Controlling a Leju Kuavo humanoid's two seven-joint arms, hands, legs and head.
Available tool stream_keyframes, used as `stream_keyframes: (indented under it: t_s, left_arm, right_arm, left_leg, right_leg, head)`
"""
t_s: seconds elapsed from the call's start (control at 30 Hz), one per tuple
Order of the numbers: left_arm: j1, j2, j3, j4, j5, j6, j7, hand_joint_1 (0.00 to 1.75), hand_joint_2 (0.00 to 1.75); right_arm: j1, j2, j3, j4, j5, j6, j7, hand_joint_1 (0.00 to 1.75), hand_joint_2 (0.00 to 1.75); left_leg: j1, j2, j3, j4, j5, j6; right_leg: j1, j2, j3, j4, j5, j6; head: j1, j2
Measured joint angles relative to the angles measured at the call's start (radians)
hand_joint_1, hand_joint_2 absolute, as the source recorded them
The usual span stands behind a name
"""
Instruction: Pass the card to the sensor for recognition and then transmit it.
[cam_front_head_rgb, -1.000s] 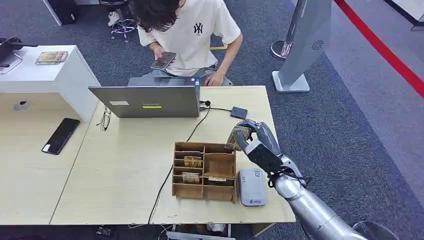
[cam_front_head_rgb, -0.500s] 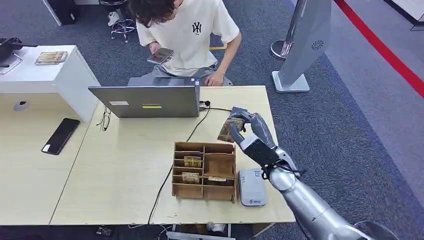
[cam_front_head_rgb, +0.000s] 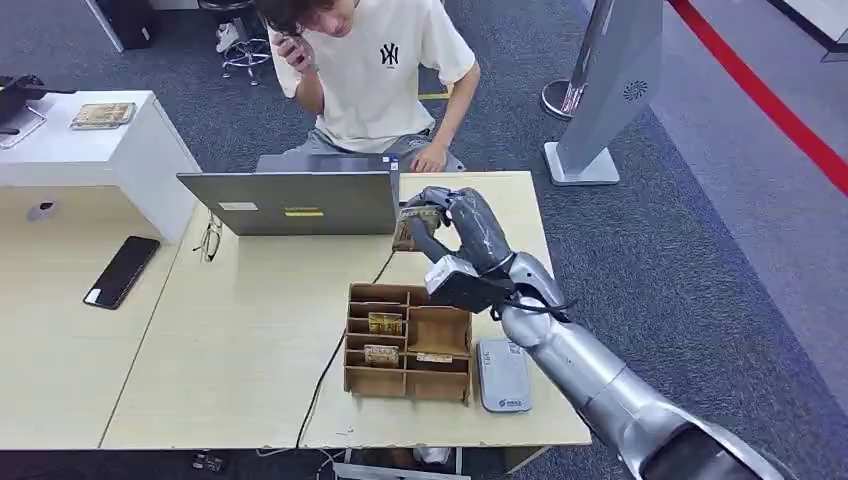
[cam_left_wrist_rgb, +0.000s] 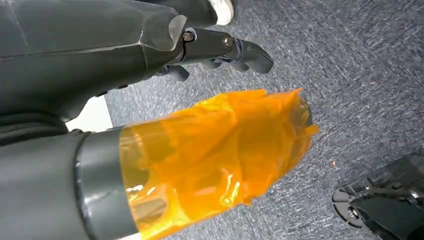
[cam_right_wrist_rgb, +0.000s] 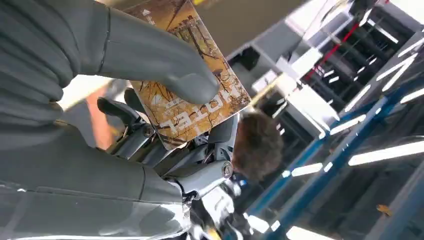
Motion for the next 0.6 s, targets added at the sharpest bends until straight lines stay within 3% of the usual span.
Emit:
stream_keyframes:
  t_s: [0.3,0.6]
  left_arm:
    - [-0.031,0.002,-0.016,0.0,-0.037,-0.028,0.022,0.0,0.0]
    - [-0.047,0.002,-0.021,0.0,-0.072,-0.041,0.035,0.0,0.0]
  right_arm:
    - [-0.138,0.091,0.031,0.192,0.055,-0.084,-0.025,1.75,1.75]
    - [-0.244,0.164,0.066,0.348,0.169,-0.177,0.019,1.75,1.75]
  left_leg:
    - [0.0,0.0,0.0,0.0,0.001,0.0]
    - [0.0,0.0,0.0,0.0,0.001,0.0]
  right_leg:
    - [0.0,0.0,0.0,0.0,0.0,0.0]
    - [0.0,0.0,0.0,0.0,0.0,0.0]
  head:
    - [0.0,0.0]
    - [0.0,0.0]
